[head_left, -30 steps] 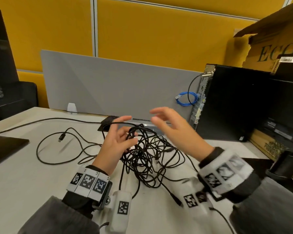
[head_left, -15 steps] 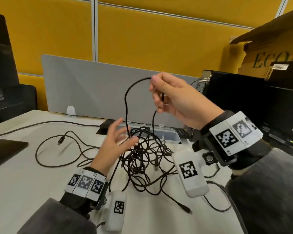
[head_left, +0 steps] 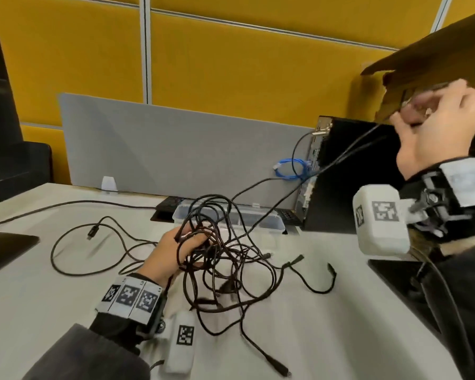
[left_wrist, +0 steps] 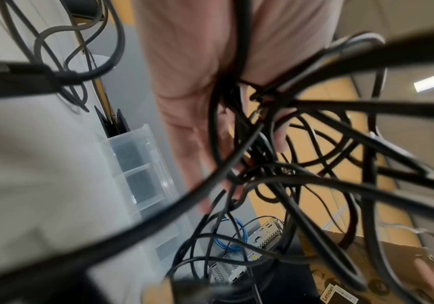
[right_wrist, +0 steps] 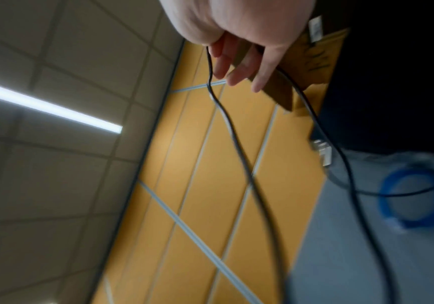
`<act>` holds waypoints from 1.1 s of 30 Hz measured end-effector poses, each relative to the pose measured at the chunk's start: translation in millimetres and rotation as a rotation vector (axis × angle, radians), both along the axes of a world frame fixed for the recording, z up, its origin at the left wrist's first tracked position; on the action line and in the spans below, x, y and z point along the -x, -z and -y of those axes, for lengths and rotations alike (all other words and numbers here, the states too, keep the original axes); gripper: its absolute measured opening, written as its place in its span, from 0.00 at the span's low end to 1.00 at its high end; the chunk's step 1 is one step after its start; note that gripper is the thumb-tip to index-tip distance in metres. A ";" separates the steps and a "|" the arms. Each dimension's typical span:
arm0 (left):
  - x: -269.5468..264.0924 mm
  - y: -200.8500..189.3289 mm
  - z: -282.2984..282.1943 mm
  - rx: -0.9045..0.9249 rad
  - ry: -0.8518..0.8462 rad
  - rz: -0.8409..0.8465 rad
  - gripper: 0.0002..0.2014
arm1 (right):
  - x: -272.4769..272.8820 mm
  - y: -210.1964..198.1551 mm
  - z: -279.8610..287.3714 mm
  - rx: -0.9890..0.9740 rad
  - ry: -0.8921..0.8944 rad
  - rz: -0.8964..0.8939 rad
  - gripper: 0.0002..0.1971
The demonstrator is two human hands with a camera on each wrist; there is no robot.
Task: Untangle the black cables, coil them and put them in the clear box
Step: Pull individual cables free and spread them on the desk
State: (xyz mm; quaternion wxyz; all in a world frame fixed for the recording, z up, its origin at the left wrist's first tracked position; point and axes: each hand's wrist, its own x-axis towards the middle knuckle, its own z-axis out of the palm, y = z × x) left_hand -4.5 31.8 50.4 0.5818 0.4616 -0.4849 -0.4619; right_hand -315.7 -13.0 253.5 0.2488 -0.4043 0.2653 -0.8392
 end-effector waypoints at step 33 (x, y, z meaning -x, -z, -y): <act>-2.8 1.3 0.3 0.156 0.106 -0.151 0.16 | -52.3 116.6 11.1 -0.458 -0.215 -0.362 0.14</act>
